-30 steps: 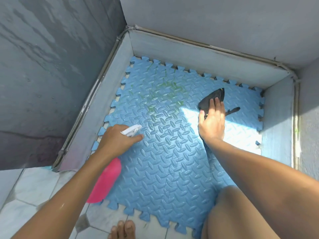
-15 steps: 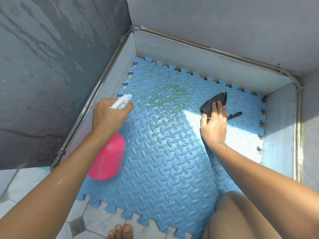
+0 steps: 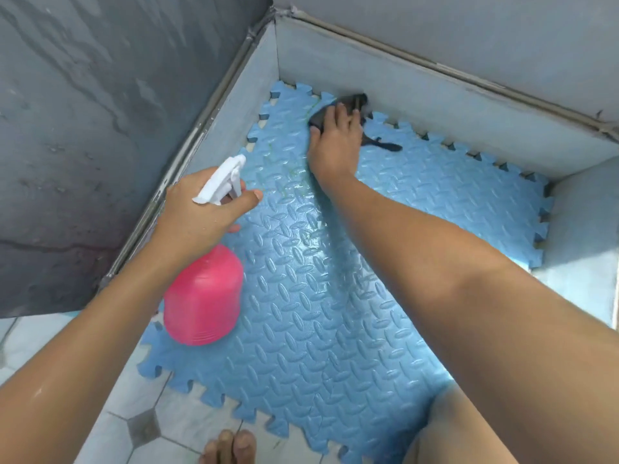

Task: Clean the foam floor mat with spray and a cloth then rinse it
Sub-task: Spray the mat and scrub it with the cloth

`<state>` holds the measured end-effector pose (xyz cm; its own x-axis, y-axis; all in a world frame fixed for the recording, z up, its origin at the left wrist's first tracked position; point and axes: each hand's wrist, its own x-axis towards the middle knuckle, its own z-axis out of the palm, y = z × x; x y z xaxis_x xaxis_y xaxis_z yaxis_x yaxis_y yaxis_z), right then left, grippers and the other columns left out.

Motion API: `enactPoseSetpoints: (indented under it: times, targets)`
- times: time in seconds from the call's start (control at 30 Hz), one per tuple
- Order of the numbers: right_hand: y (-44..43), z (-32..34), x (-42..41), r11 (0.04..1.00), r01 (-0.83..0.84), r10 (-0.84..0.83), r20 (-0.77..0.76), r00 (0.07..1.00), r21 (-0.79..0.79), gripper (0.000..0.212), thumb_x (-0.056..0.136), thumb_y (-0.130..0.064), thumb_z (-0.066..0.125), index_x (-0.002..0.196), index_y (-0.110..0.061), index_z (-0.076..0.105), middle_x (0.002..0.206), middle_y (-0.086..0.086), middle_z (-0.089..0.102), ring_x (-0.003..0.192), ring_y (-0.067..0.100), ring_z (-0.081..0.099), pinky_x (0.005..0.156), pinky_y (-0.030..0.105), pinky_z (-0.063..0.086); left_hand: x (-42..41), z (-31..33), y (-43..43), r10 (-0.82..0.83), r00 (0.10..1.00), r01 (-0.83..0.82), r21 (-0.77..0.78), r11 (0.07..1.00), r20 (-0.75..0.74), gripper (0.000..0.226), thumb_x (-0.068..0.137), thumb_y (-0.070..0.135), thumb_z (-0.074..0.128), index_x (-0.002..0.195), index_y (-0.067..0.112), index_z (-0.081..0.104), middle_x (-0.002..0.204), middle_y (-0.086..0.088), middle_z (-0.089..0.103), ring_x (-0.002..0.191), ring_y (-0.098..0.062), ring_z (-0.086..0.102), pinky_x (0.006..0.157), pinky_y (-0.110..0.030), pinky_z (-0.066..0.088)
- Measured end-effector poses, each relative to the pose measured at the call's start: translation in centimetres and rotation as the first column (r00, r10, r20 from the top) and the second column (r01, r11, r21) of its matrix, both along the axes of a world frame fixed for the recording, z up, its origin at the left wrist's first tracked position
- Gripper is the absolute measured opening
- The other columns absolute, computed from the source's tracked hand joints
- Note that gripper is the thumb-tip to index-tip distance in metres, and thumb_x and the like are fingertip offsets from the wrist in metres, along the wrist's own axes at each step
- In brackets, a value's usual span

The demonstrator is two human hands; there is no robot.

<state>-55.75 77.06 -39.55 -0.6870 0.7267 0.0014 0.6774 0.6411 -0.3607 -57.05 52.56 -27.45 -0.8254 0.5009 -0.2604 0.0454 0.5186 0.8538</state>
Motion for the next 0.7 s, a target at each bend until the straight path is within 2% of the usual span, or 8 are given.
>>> enactPoseSetpoints:
  times: [0.1,0.2,0.3,0.4,0.47,0.53,0.6,0.7]
  targets:
    - [-7.0,-0.1,-1.8,0.917,-0.394,0.398,-0.083,0.914,0.062,0.052,0.094,-0.03,0.057,0.138,-0.003,0.055,0.148,0.018,0.05,0.141,0.045,0.037,0.114,0.053,0.03,-0.4,0.3,-0.6,0.075,0.997,-0.075,-0.021,0.997,0.008,0.032,0.077,0.039,0.084,0.09,0.012,0.073,0.085,-0.022,0.06,0.077,-0.015,0.058,0.068,-0.045,0.067]
    - [-11.2,-0.3,2.6,0.791,-0.61,0.61,-0.142,0.779,0.048,0.051,0.097,-0.029,0.057,0.138,0.002,0.055,0.149,0.02,0.049,0.141,0.043,0.039,0.117,0.051,0.03,-1.0,0.8,-0.4,0.094,0.994,-0.094,-0.003,0.996,0.053,0.012,0.066,0.05,0.079,0.075,0.045,0.074,0.09,0.006,0.064,0.085,-0.014,0.063,0.071,-0.047,0.066]
    - [-9.0,-0.5,9.7,0.676,-0.732,0.736,-0.097,0.67,0.08,0.043,0.102,-0.027,0.052,0.139,-0.005,0.057,0.15,0.013,0.05,0.142,0.035,0.041,0.119,0.046,0.031,-1.4,0.1,-0.2,0.117,0.993,-0.115,-0.044,0.992,0.036,0.025,0.074,0.043,0.081,0.089,0.024,0.077,0.097,-0.002,0.068,0.084,-0.016,0.065,0.069,-0.047,0.066]
    - [-0.9,-0.5,13.3,0.825,-0.549,0.563,-0.112,0.819,0.136,0.037,0.1,-0.019,0.055,0.135,-0.006,0.061,0.147,0.013,0.053,0.139,0.034,0.046,0.118,0.044,0.034,-1.4,-0.9,0.3,0.115,0.993,-0.114,-0.051,0.992,0.018,0.027,0.08,0.038,0.081,0.094,0.016,0.074,0.104,-0.028,0.07,0.081,-0.017,0.064,0.069,-0.044,0.066]
    - [5.1,-0.4,14.4,0.99,-0.129,0.136,-0.133,0.982,0.057,0.039,0.101,-0.018,0.051,0.137,-0.006,0.059,0.151,0.013,0.048,0.143,0.033,0.04,0.118,0.042,0.033,-1.3,-1.0,0.6,0.067,0.998,-0.066,-0.043,0.997,0.013,0.031,0.08,0.041,0.079,0.096,0.015,0.073,0.106,-0.031,0.068,0.08,-0.016,0.061,0.064,-0.041,0.067]
    - [8.2,-0.2,14.8,0.977,0.207,-0.213,-0.121,0.97,-0.055,0.042,0.102,-0.021,0.046,0.141,-0.006,0.056,0.156,0.011,0.042,0.148,0.032,0.031,0.119,0.043,0.029,-1.1,-1.2,1.0,0.032,0.999,-0.031,-0.061,0.998,0.021,0.04,0.077,0.047,0.078,0.099,0.015,0.07,0.106,-0.031,0.066,0.081,-0.016,0.06,0.062,-0.041,0.066]
    - [6.8,-0.1,14.5,0.977,0.197,-0.204,-0.1,0.974,-0.075,0.043,0.103,-0.023,0.046,0.141,-0.006,0.055,0.156,0.01,0.042,0.149,0.033,0.028,0.121,0.043,0.027,-0.7,-1.2,1.4,0.017,1.0,-0.016,-0.074,0.997,0.019,0.044,0.078,0.045,0.078,0.102,0.008,0.07,0.102,-0.032,0.066,0.079,-0.016,0.059,0.066,-0.045,0.067]
    - [0.1,0.5,16.0,0.964,-0.264,0.256,-0.14,0.956,-0.037,0.042,0.103,-0.027,0.049,0.142,-0.012,0.055,0.155,0.005,0.045,0.149,0.027,0.032,0.122,0.042,0.028,-0.2,-1.5,2.1,-0.008,0.999,0.005,-0.109,0.994,-0.033,0.038,0.087,0.031,0.08,0.096,-0.003,0.067,0.075,-0.021,0.057,0.07,-0.017,0.055,0.069,-0.046,0.066]
